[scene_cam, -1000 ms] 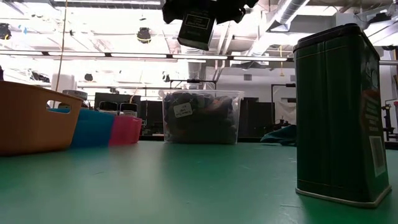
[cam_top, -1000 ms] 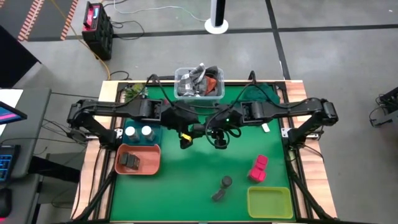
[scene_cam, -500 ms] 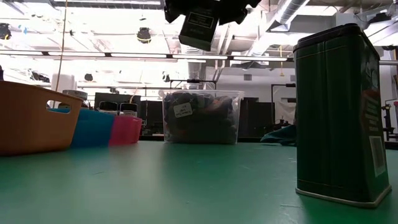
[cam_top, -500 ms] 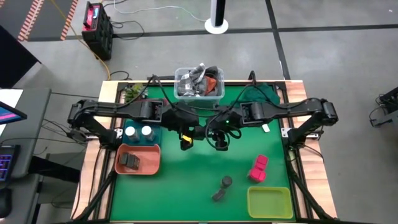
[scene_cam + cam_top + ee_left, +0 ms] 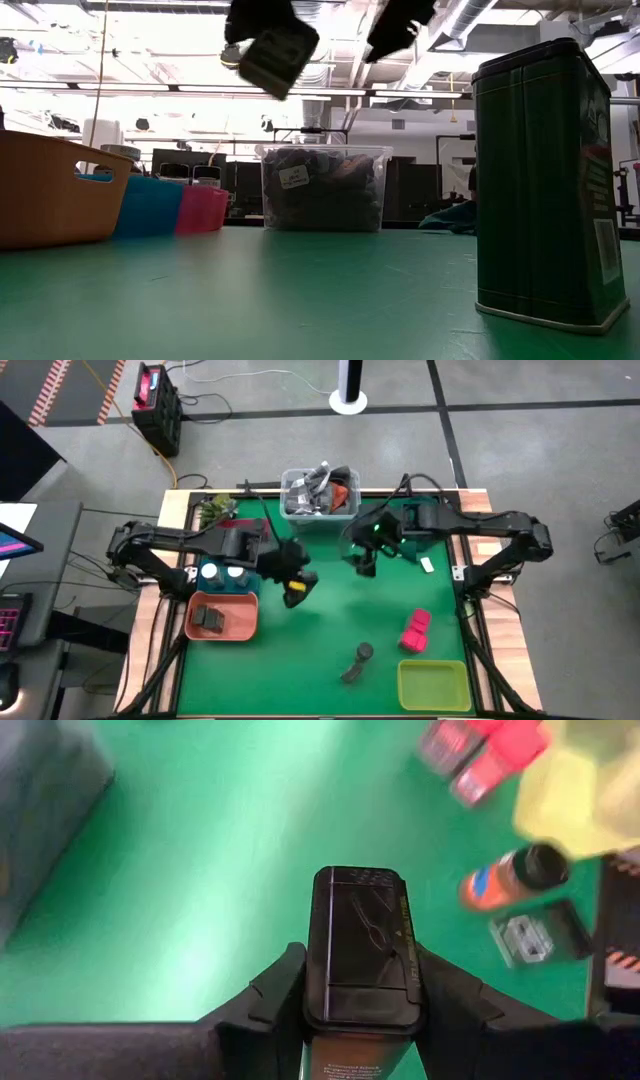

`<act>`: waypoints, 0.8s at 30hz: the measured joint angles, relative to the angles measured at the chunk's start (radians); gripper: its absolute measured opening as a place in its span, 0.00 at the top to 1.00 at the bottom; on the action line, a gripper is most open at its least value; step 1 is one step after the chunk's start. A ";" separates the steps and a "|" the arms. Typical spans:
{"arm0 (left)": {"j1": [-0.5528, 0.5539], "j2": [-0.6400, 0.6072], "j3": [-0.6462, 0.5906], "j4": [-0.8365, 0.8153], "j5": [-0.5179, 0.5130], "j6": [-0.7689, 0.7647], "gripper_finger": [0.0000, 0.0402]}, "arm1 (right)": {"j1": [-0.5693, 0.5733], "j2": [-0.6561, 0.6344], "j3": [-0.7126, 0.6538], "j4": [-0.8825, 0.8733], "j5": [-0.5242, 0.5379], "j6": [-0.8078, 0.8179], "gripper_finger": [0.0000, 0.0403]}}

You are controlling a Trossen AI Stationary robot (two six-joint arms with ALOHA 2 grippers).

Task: Sort spices by type
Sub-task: Put the top black spice can into the orange bin

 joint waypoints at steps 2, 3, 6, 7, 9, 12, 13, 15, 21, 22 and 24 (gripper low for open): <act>-0.054 0.000 -0.003 -0.058 -0.073 -0.069 0.66 | -0.037 -0.030 0.000 -0.048 0.029 0.003 0.15; -0.081 0.000 -0.010 -0.079 -0.116 -0.113 0.66 | -0.058 -0.047 0.000 -0.065 0.032 0.007 0.15; -0.174 -0.008 -0.044 -0.137 -0.233 -0.287 0.66 | -0.107 -0.101 0.000 -0.102 0.040 0.015 0.16; -0.205 -0.011 -0.054 -0.162 -0.268 -0.353 0.66 | -0.121 -0.119 0.000 -0.105 0.041 0.016 0.17; -0.267 -0.013 -0.071 -0.203 -0.332 -0.496 0.66 | -0.146 -0.152 0.000 -0.107 0.040 0.015 0.18; -0.364 -0.014 -0.086 -0.325 -0.406 -0.744 0.66 | -0.175 -0.188 0.000 -0.101 0.040 -0.002 0.19; -0.396 -0.015 -0.088 -0.360 -0.433 -0.828 0.66 | -0.184 -0.195 0.000 -0.097 0.040 -0.011 0.19; -0.458 -0.018 -0.088 -0.432 -0.473 -0.990 0.66 | -0.196 -0.203 0.000 -0.088 0.040 -0.020 0.19; -0.637 -0.009 -0.094 -0.659 -0.517 -1.393 0.66 | -0.194 -0.187 -0.001 -0.083 0.027 -0.029 0.19; -0.660 -0.009 -0.103 -0.685 -0.516 -1.451 0.66 | -0.189 -0.180 -0.001 -0.084 0.027 -0.030 0.19; -0.699 -0.009 -0.127 -0.731 -0.516 -1.558 0.66 | -0.172 -0.171 -0.002 -0.080 0.027 -0.028 0.19</act>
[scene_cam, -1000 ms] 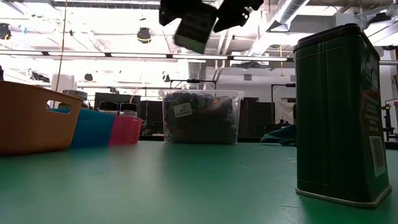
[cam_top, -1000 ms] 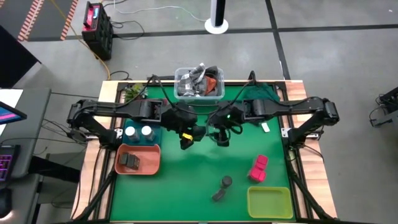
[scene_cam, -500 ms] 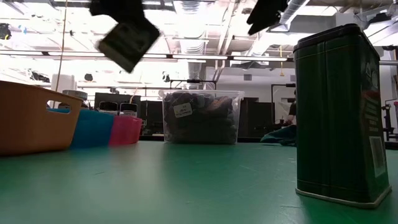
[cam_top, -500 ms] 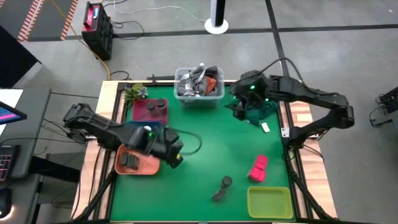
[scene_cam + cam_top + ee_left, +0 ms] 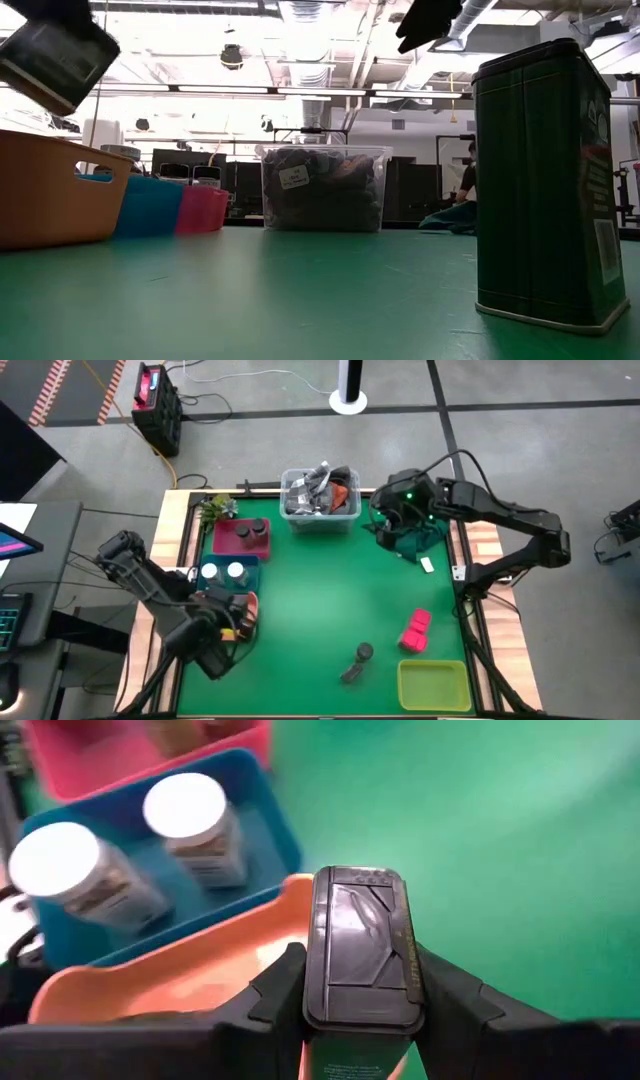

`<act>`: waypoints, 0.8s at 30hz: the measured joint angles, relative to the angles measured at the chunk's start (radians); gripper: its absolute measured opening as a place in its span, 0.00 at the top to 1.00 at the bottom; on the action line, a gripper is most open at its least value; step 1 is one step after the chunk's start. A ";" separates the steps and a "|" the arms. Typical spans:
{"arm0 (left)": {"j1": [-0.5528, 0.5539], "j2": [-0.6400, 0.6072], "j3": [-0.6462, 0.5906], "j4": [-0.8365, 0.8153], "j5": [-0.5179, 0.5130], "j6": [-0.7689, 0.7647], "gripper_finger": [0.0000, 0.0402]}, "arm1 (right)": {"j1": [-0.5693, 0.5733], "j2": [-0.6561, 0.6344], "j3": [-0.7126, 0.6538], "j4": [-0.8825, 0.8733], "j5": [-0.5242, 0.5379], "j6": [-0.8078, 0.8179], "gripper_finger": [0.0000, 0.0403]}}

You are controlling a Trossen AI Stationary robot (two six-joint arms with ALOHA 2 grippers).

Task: Sort spices by type
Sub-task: Put the top black spice can into the orange bin

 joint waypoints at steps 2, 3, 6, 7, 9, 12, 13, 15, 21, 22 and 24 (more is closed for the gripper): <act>-0.029 0.000 -0.035 -0.009 0.000 -0.078 0.66 | 0.017 0.001 0.000 0.006 0.000 0.001 0.19; -0.037 0.000 -0.055 -0.008 0.001 -0.095 0.66 | 0.027 0.006 0.000 0.021 0.000 0.004 0.19; -0.043 0.001 -0.111 0.003 0.028 -0.112 0.66 | 0.047 0.013 -0.001 0.037 0.000 0.031 0.19; -0.038 0.001 -0.132 0.010 0.034 -0.113 0.66 | 0.052 0.016 -0.001 0.041 -0.001 0.039 0.19; -0.036 0.002 -0.165 0.005 0.057 -0.129 0.66 | 0.062 0.017 -0.001 0.048 0.000 0.059 0.19; -0.037 0.001 -0.211 -0.002 0.078 -0.153 0.66 | 0.071 0.017 -0.001 0.047 0.000 0.088 0.19; -0.040 0.001 -0.225 0.007 0.080 -0.155 0.66 | 0.073 0.017 -0.001 0.048 0.000 0.096 0.19; -0.042 0.001 -0.257 0.041 0.079 -0.157 0.66 | 0.075 0.017 -0.001 0.048 0.000 0.115 0.19; -0.042 0.001 -0.345 0.129 0.085 -0.176 0.66 | 0.075 0.017 -0.001 0.049 0.000 0.157 0.19; -0.042 0.001 -0.355 0.137 0.090 -0.179 0.66 | 0.075 0.017 -0.001 0.049 0.000 0.165 0.19; -0.042 0.001 -0.371 0.148 0.103 -0.191 0.66 | 0.075 0.017 -0.001 0.049 0.001 0.171 0.19</act>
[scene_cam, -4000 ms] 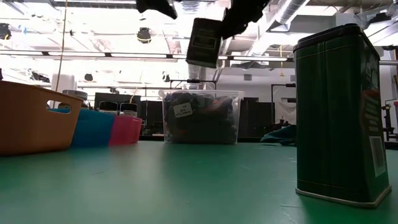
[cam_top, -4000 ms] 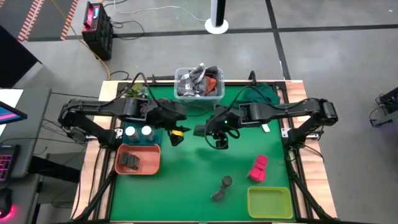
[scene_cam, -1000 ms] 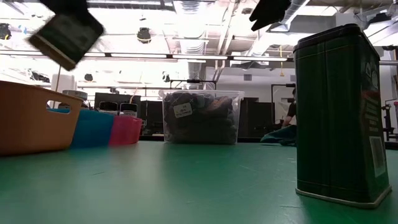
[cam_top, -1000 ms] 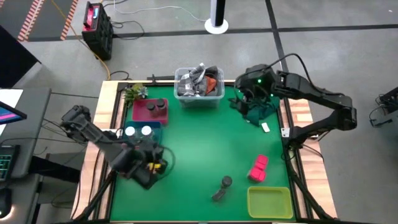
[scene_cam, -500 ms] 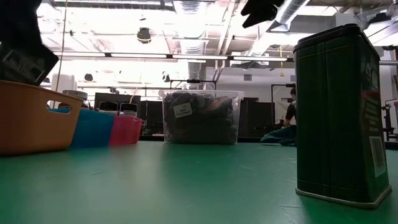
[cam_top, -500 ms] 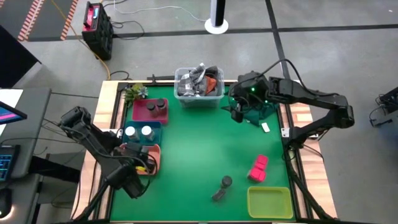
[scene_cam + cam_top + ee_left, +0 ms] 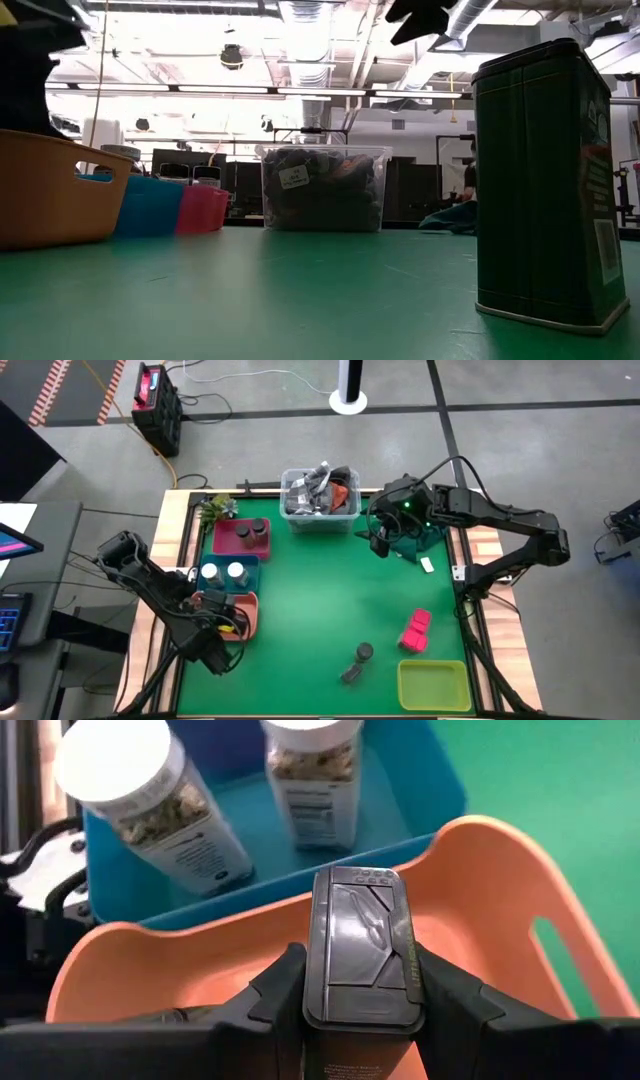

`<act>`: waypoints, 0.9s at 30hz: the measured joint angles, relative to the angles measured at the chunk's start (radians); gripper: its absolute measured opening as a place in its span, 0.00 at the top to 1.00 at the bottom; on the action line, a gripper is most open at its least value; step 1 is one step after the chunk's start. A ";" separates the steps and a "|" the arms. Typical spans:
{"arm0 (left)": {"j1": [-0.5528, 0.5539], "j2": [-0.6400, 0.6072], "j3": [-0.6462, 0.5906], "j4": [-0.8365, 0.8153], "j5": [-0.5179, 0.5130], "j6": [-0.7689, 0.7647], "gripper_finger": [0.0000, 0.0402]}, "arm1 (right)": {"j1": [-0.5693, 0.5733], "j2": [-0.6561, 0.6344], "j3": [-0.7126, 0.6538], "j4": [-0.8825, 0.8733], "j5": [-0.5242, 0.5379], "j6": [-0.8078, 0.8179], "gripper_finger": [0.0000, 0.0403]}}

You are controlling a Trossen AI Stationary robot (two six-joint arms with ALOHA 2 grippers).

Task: Sort spices by type
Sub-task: Put the top black spice can into the orange bin

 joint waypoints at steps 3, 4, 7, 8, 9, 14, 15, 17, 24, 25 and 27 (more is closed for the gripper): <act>0.000 0.000 -0.023 0.014 0.023 -0.011 0.66 | 0.000 0.000 0.000 0.000 0.000 0.003 0.19; 0.000 0.000 -0.031 0.022 0.033 -0.011 0.66 | 0.000 0.000 0.000 0.000 0.000 0.003 0.19; 0.000 0.000 -0.044 0.052 0.059 -0.011 0.66 | 0.000 0.000 0.000 0.000 0.006 0.003 0.19; 0.000 0.000 -0.045 0.059 0.060 -0.009 0.65 | 0.000 0.000 0.000 0.000 0.012 0.004 0.19; 0.000 0.000 -0.045 0.065 0.059 -0.005 0.65 | 0.000 0.000 0.000 0.000 0.014 0.004 0.19; 0.000 0.000 -0.045 0.076 0.053 0.011 0.57 | 0.000 0.000 0.000 0.000 0.026 0.004 0.19; 0.000 0.000 -0.045 0.077 0.053 0.012 0.55 | 0.000 0.000 0.000 0.000 0.027 0.004 0.19; 0.000 0.000 -0.045 0.077 0.064 0.010 0.51 | 0.000 0.000 0.000 0.000 0.028 -0.001 0.19; -0.001 -0.053 -0.045 0.061 0.077 0.015 0.42 | 0.000 0.000 0.000 -0.001 0.028 -0.013 0.19; -0.001 -0.069 -0.044 0.054 0.077 0.020 0.42 | 0.000 0.000 0.000 -0.001 0.028 -0.013 0.19; -0.001 -0.101 -0.036 0.022 0.068 0.029 0.41 | 0.000 0.000 0.000 -0.001 0.028 -0.014 0.19</act>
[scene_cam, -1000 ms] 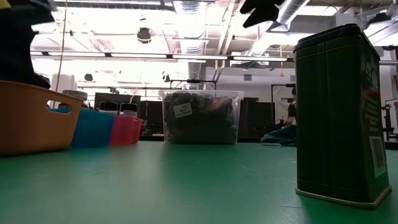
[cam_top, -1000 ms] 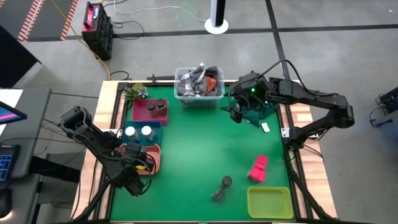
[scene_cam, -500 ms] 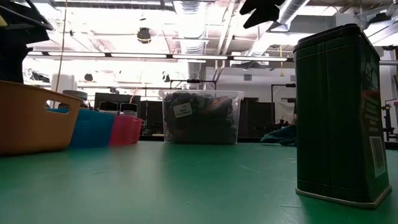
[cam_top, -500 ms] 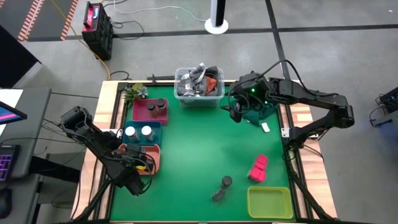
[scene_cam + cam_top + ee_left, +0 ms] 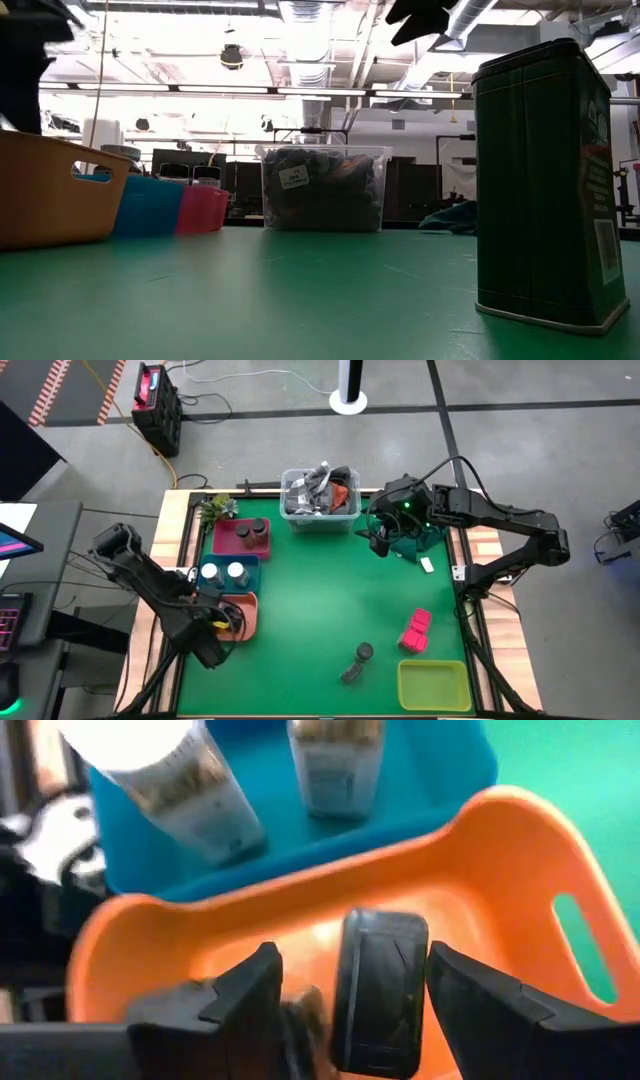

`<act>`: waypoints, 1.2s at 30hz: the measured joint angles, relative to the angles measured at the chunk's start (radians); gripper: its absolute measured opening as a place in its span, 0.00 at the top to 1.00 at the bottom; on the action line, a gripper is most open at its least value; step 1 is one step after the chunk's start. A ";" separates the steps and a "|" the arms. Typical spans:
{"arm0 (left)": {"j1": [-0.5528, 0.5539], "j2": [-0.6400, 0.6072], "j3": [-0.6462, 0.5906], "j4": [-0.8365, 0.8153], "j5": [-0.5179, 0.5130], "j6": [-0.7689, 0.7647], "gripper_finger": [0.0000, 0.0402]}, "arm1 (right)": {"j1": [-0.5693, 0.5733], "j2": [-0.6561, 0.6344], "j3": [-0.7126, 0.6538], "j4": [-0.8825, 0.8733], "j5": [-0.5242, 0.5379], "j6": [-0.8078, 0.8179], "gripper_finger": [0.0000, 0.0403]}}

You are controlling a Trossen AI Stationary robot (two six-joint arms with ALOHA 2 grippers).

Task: Sort spices by type
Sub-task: Put the top black spice can into the orange bin, then put the black spice bottle into the red bin

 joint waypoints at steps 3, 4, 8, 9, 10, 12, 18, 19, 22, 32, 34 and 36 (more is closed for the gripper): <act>0.000 -0.054 0.031 -0.053 -0.088 0.030 0.41 | 0.000 0.000 0.000 0.000 0.000 -0.003 0.19; 0.002 -0.073 0.040 -0.069 -0.121 0.052 0.41 | 0.000 0.000 0.000 0.000 0.000 -0.006 0.19; 0.055 -0.139 0.071 -0.080 -0.190 0.196 0.41 | 0.000 0.000 0.000 0.000 0.000 -0.015 0.19; 0.076 -0.150 0.081 -0.067 -0.194 0.253 0.41 | 0.000 0.000 0.000 0.000 0.000 -0.017 0.19; 0.098 -0.159 0.091 -0.041 -0.195 0.327 0.41 | 0.000 0.000 0.000 0.000 0.000 -0.018 0.19; 0.147 -0.174 0.112 0.045 -0.195 0.516 0.41 | 0.000 0.000 0.000 0.000 -0.001 -0.018 0.19; 0.299 -0.180 0.162 0.456 -0.099 1.095 0.42 | -0.002 0.000 0.001 -0.047 -0.082 -0.018 0.19; 0.324 -0.180 0.167 0.516 -0.068 1.157 0.42 | -0.002 0.000 0.001 -0.069 -0.085 -0.018 0.19; 0.403 -0.175 0.174 0.651 0.051 1.265 0.42 | 0.001 0.000 0.001 -0.149 -0.091 -0.015 0.19; 0.514 -0.014 0.270 0.754 0.215 1.402 0.42 | 0.112 -0.012 -0.036 -0.289 -0.219 0.000 0.19; 0.542 0.014 0.297 0.723 0.223 1.391 0.42 | 0.179 -0.021 -0.063 -0.274 -0.234 -0.043 0.19; 0.581 0.028 0.316 0.693 0.252 1.360 0.42 | 0.237 -0.028 -0.089 -0.264 -0.259 -0.088 0.19</act>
